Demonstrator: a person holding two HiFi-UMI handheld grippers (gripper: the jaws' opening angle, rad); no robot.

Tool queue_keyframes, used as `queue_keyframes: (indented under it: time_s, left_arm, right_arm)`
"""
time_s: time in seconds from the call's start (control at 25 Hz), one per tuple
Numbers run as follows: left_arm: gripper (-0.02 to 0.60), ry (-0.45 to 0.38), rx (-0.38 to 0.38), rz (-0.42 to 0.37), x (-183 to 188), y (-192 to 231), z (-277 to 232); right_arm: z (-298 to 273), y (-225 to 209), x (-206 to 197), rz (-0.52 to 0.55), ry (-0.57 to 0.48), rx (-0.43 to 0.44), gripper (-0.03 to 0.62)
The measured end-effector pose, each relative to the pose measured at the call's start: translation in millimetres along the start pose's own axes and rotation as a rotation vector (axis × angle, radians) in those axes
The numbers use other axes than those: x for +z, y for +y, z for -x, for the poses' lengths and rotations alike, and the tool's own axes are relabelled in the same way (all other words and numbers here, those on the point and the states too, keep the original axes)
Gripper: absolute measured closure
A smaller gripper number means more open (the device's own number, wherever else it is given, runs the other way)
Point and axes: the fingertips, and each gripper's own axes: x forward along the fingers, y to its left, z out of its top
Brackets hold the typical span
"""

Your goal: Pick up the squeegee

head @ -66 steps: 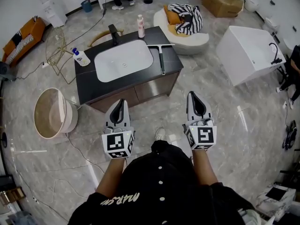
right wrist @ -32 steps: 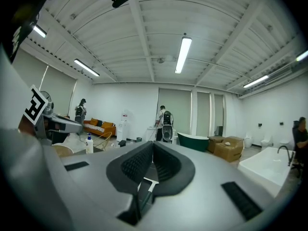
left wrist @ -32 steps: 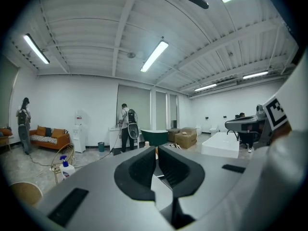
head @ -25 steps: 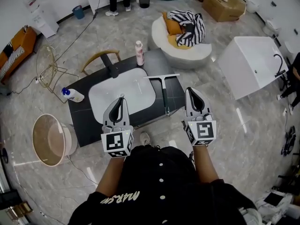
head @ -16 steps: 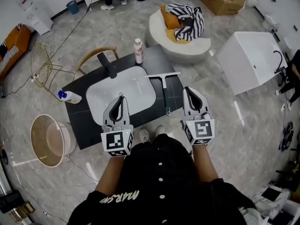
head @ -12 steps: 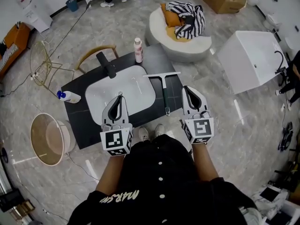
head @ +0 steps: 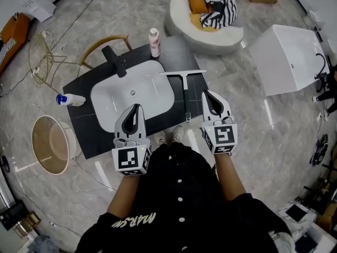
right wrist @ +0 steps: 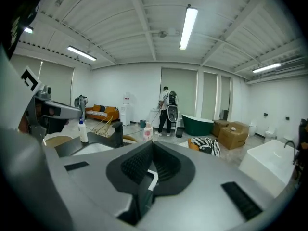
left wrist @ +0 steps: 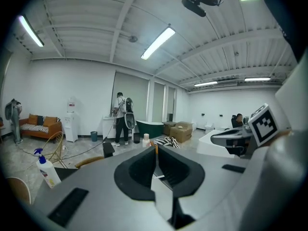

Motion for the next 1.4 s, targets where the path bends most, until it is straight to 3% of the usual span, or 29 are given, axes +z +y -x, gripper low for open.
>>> queue_keyframes:
  time_s: [0.32, 0.52, 0.72, 1.08, 1.4]
  left_arm:
    - [0.560, 0.120, -0.016, 0.027, -57, -7, -8]
    - [0.560, 0.174, -0.013, 0.031, -87, -8, -26]
    - [0.560, 0.211, -0.010, 0.038, -114, -8, -41]
    - [0.560, 0.290, -0.003, 0.068, -157, -10, -50]
    - [0.560, 0.323, 0.006, 0.083, -173, -7, -53]
  right_arm:
    - [-42, 13, -96, -0.009, 0.198, 0.058, 0.595]
    - [-70, 26, -166, -0.055, 0.359, 0.113, 0.476]
    - [-92, 34, -216, -0.100, 0.469, 0.106, 0.441]
    - [-123, 31, -247, -0.176, 0.499, 0.007, 0.421]
    - [-130, 35, -256, -0.169, 0.490, -0.013, 0.471]
